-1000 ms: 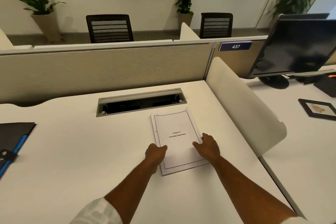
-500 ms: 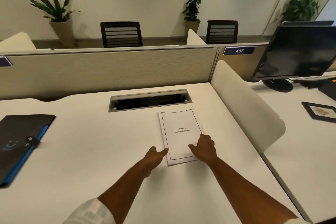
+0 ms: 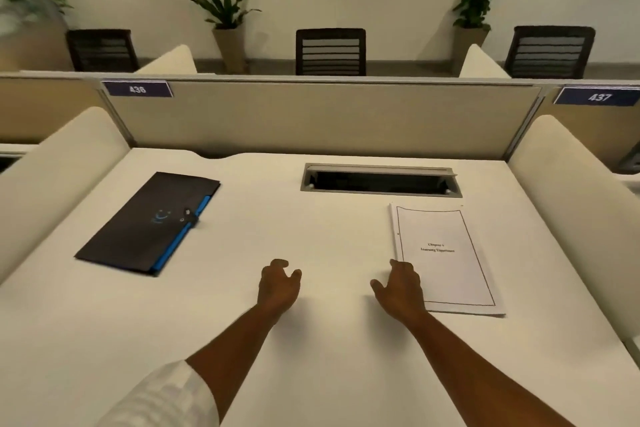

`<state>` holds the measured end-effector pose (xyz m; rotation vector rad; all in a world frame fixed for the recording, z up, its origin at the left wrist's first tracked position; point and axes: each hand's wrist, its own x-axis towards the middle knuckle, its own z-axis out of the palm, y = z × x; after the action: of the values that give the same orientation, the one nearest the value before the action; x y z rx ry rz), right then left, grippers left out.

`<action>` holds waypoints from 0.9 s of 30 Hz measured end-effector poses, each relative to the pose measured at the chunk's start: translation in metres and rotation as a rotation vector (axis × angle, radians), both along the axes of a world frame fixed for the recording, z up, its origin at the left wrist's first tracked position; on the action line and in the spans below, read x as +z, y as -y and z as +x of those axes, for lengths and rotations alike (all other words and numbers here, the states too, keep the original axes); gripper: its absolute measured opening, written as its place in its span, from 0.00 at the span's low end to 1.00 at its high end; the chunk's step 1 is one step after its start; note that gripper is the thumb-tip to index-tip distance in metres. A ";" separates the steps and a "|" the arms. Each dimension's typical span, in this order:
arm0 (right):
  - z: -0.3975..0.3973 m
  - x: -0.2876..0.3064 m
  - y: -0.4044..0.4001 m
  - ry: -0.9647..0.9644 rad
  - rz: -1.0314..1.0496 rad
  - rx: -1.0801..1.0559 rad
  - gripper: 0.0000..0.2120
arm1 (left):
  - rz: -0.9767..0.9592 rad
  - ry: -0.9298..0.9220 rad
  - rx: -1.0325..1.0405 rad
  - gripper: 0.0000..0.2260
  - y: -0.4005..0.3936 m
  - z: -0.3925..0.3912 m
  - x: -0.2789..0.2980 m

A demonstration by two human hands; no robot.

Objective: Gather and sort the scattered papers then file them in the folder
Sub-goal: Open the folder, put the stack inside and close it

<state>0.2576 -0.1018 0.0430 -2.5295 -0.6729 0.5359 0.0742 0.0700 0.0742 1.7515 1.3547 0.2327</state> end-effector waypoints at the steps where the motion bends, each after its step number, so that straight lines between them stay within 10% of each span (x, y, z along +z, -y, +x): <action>1: -0.007 -0.001 -0.010 -0.012 0.005 0.021 0.35 | 0.006 -0.011 0.018 0.18 -0.011 -0.010 0.001; 27: -0.211 -0.014 -0.364 -0.122 0.049 0.362 0.33 | 0.213 -0.109 0.113 0.06 -0.365 -0.237 -0.024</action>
<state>0.0464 0.2620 0.0292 -2.3164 -1.0905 0.7791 -0.1624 0.4347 0.0500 1.8873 1.5573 0.3600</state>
